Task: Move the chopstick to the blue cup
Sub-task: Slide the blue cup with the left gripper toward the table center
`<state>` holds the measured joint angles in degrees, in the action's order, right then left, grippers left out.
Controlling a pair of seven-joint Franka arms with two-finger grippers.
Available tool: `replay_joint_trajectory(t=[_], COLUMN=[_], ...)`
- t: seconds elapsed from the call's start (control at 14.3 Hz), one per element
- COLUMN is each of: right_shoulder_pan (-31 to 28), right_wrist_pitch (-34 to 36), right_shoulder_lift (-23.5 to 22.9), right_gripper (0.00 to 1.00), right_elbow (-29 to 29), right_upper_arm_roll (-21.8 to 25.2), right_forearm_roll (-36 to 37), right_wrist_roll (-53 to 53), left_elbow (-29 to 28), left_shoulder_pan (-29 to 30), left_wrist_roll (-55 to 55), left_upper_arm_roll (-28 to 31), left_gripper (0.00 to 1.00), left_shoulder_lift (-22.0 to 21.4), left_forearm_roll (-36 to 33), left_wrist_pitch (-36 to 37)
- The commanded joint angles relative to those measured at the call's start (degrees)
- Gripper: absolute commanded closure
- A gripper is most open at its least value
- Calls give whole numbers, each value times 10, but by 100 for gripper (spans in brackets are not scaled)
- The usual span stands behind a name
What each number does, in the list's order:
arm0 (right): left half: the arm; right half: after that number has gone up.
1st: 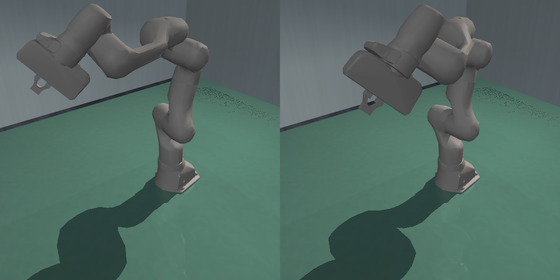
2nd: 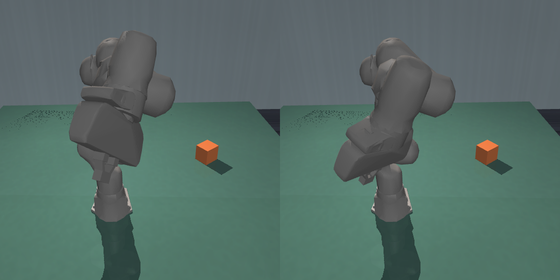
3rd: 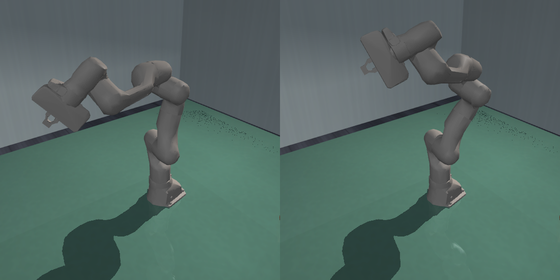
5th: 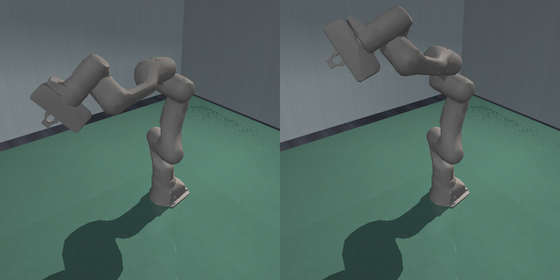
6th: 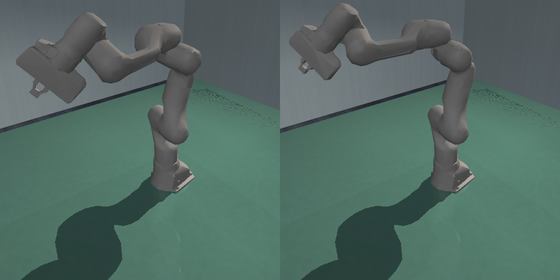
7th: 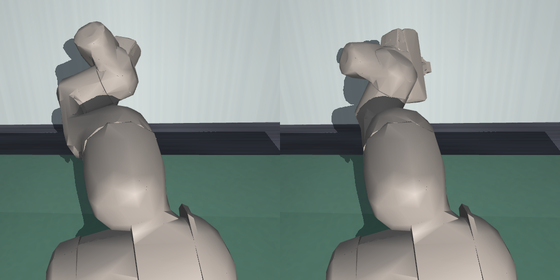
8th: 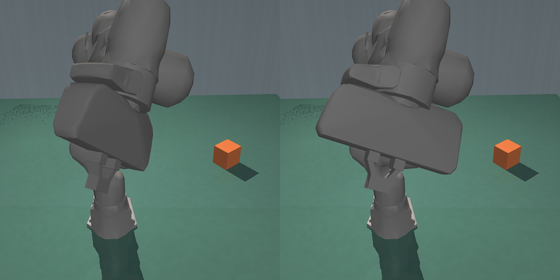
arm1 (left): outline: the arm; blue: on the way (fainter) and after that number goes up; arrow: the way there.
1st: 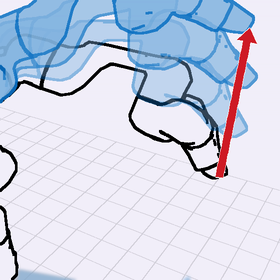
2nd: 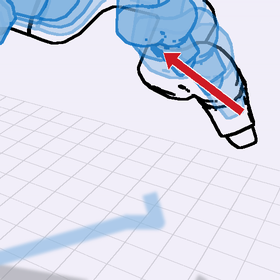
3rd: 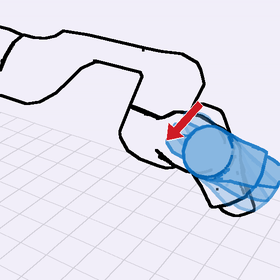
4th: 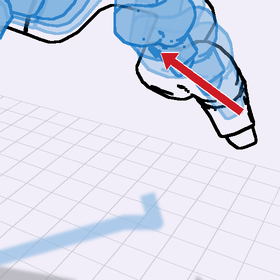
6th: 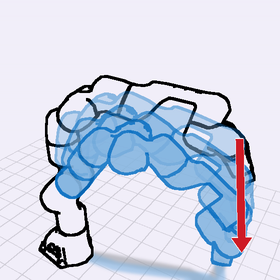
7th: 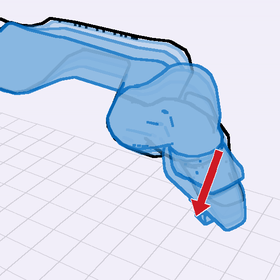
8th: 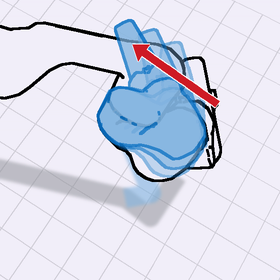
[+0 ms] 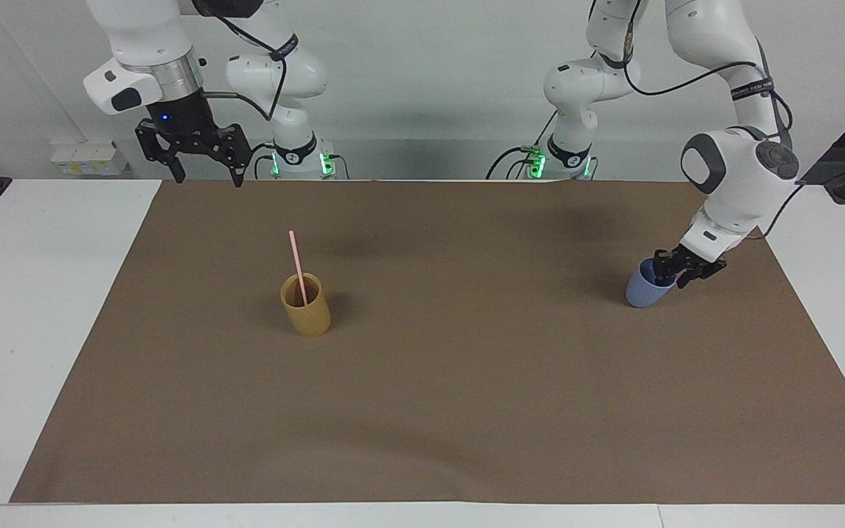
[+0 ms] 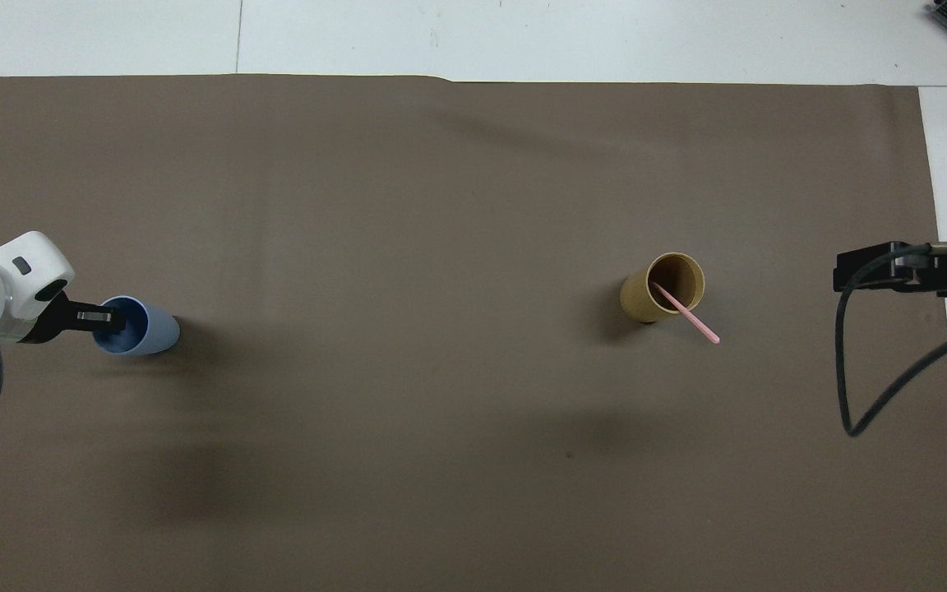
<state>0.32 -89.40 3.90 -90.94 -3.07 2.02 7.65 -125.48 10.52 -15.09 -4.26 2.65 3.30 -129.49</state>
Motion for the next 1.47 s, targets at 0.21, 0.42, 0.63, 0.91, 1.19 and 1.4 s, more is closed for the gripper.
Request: replay_joint_trajectory(t=[0.21,0.42,0.63,0.91,1.19,1.4], right_shoulder_pan=[-10,-9,-9,-9,-13,-12], right_wrist_pitch=[-7,-4,-3,-3,-2,-4], right_shoulder_lift=[1,2,3,3,5,8], right_gripper=[0,0,0,0,0,0], right_elbow=[-4,-5,-5,-5,-7,-13], right_upper_arm_roll=[-4,-4,-4,-4,-4,-4], right_forearm_roll=[-7,-8,-9,-11,-11,-11], right_wrist_roll=[-18,-18,-18,-18,-11,-10], left_elbow=[13,63,79,76,76,68], left_shoulder_pan=[5,0,-42,-145,-290,-335], left_wrist_roll=[-1,12,86,205,388,438], left_upper_arm_roll=[0,0,-7,-7,-6,-7], left_gripper=[100,100,100,100,100,100], left_shoulder_lift=[2,19,9,2,-3,10], left_forearm_roll=[2,3,6,7,7,7], left_wrist_pitch=[6,63,109,113,83,36])
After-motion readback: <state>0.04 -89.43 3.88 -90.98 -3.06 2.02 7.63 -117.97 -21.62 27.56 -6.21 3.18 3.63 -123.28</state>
